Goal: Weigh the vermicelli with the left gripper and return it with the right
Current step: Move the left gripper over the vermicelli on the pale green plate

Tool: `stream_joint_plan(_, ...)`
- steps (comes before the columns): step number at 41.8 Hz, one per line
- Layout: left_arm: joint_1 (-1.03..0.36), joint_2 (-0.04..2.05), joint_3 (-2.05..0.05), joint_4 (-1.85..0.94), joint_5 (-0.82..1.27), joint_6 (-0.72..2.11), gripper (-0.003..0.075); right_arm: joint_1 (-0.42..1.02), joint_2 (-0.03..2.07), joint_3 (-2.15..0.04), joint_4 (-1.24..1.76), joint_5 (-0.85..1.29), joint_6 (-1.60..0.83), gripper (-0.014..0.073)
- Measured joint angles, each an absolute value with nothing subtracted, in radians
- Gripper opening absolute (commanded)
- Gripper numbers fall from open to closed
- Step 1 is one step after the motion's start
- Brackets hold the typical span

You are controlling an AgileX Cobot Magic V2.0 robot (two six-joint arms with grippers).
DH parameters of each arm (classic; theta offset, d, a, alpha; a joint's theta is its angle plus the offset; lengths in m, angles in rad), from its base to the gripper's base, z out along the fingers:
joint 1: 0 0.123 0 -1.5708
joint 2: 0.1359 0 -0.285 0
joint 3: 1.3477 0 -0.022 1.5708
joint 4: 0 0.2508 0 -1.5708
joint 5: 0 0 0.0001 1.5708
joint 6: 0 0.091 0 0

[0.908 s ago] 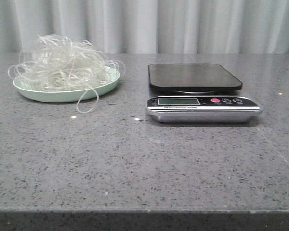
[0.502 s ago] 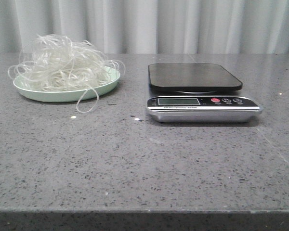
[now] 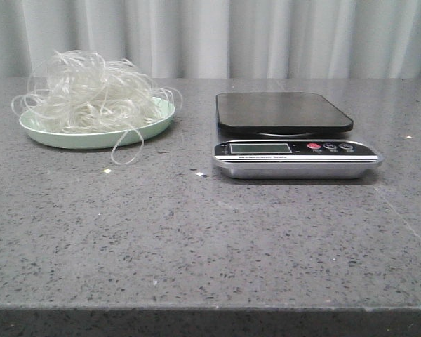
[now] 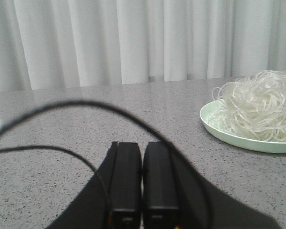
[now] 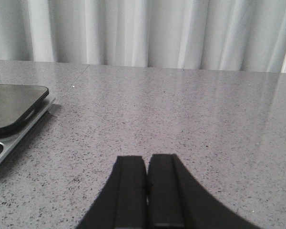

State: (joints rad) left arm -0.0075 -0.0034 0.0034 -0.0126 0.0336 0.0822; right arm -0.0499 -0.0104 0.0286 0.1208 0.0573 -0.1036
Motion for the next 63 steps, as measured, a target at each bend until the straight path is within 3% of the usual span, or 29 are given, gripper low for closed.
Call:
stream_joint_plan(15, -0.008, -0.003, -0.039, -0.103, -0.165, 0.078, 0.0136, -0.050, -0.010, 0.029, 0.121, 0.055, -0.104, 0.0150)
stream_joint_plan(21, -0.008, 0.054, -0.273, -0.113, -0.073, 0.074, 0.0136, -0.050, -0.010, 0.029, 0.121, 0.046, -0.104, 0.0150)
stream_joint_plan(32, -0.057, 0.420, -0.823, -0.113, 0.255, 0.074, 0.0137, -0.050, -0.010, 0.029, 0.121, 0.044, -0.104, 0.0150)
stream_joint_plan(44, -0.161, 0.846, -1.099, -0.115, 0.571, 0.130, 0.0151, -0.050, -0.010, 0.029, 0.121, 0.043, -0.104, 0.0150)
stream_joint_plan(50, -0.233, 1.019, -1.157, -0.117, 0.639, 0.167, 0.0285, -0.050, -0.010, 0.029, 0.121, 0.043, -0.104, 0.0150)
stream_joint_plan(59, -0.286, 1.231, -1.218, -0.144, 0.672, 0.186, 0.0609, -0.050, -0.010, 0.029, 0.121, 0.043, -0.104, 0.0150)
stream_joint_plan(63, -0.286, 1.311, -1.250, -0.162, 0.680, 0.186, 0.0681, -0.050, -0.010, 0.029, 0.121, 0.043, -0.104, 0.0150)
